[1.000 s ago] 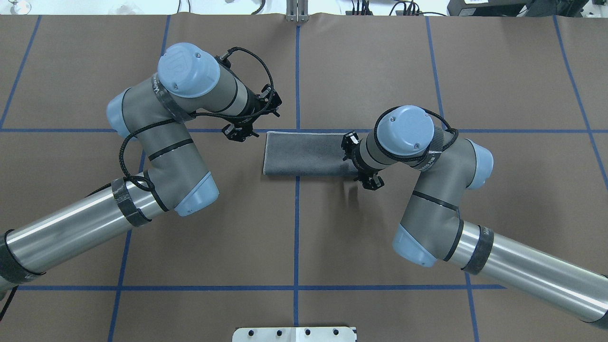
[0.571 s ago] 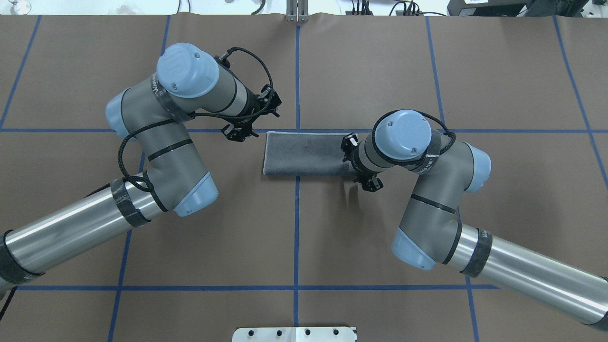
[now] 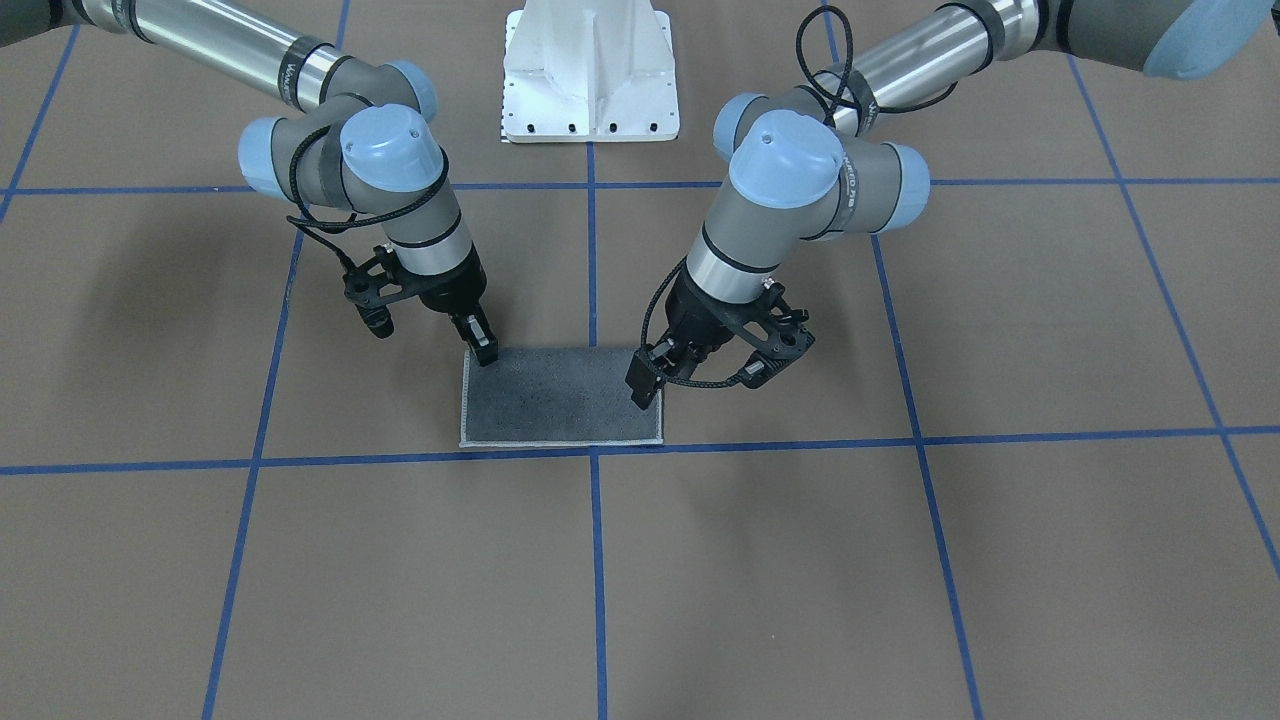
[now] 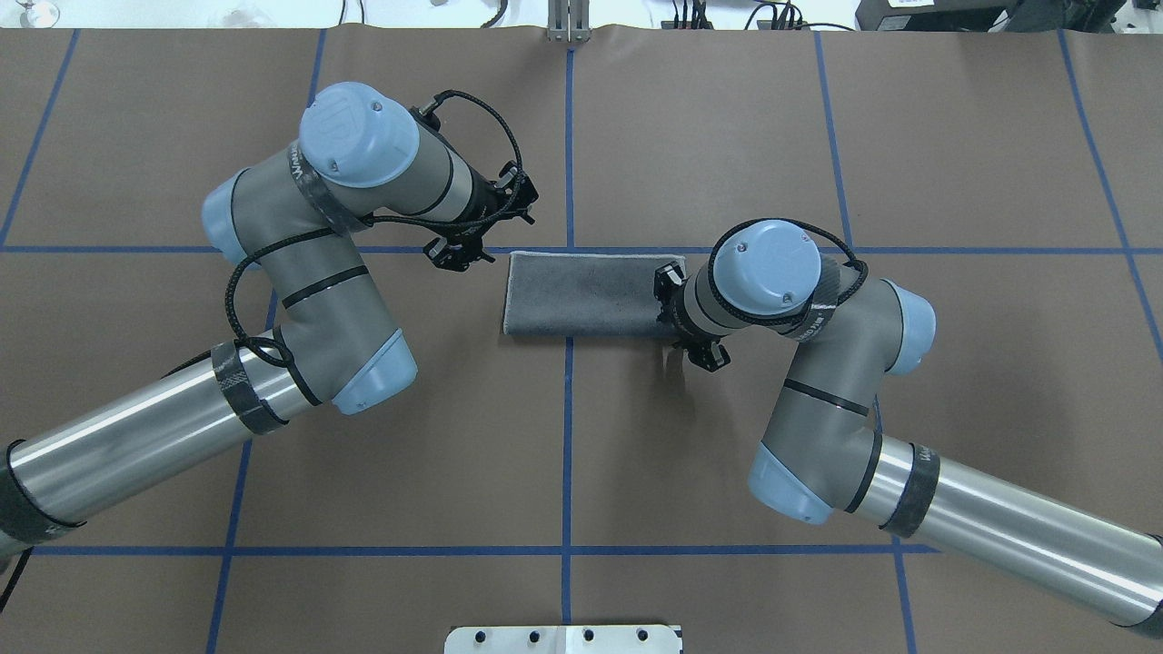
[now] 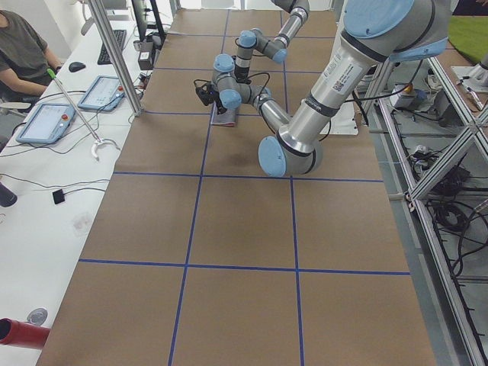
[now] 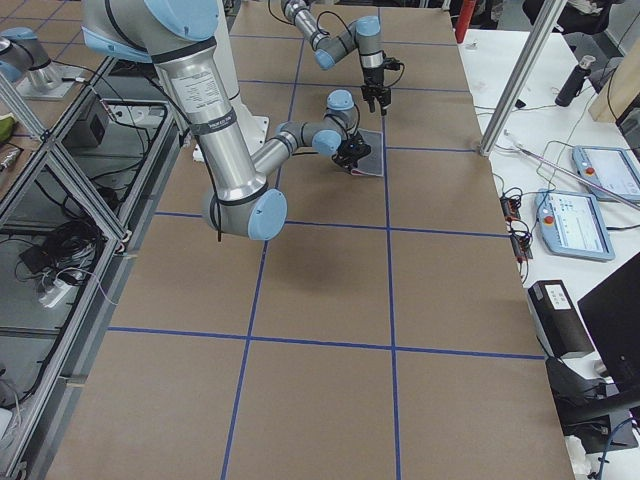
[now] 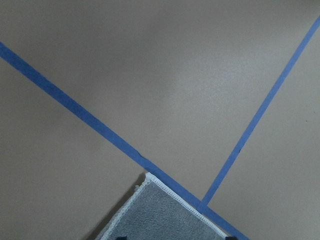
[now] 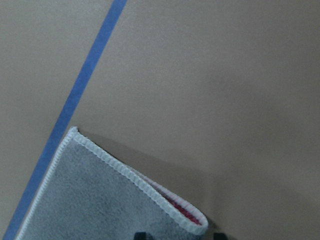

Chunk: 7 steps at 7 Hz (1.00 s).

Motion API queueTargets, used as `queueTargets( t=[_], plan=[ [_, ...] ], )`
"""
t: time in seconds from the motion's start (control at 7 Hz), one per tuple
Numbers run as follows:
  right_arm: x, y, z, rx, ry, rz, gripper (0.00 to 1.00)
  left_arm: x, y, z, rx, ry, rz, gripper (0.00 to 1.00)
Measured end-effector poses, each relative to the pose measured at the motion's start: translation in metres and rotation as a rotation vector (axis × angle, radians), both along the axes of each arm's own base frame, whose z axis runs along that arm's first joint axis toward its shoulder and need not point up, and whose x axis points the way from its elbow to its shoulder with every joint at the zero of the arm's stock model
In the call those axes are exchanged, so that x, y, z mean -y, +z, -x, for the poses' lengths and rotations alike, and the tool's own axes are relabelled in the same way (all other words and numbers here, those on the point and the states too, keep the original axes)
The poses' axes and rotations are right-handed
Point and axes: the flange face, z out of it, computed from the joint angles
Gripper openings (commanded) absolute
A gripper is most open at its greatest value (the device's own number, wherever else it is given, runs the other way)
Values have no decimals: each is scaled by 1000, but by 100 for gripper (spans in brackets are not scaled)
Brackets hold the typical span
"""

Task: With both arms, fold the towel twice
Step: 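Release the left gripper and raise it while the right gripper holds the strip, then drag the folded strip's end toward the robot with the right gripper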

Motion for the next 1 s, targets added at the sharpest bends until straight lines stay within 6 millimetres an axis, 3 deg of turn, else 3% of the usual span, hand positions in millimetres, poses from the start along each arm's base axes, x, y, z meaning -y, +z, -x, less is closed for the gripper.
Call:
queueTargets(
  t=[0.57, 1.0],
  plan=[
    [-14, -16, -18, 38, -11, -23, 0, 0, 0, 0, 0, 1, 0, 72],
    [-75, -32, -23, 94, -84, -34, 0, -4, -6, 1, -11, 3, -7, 72]
  ],
)
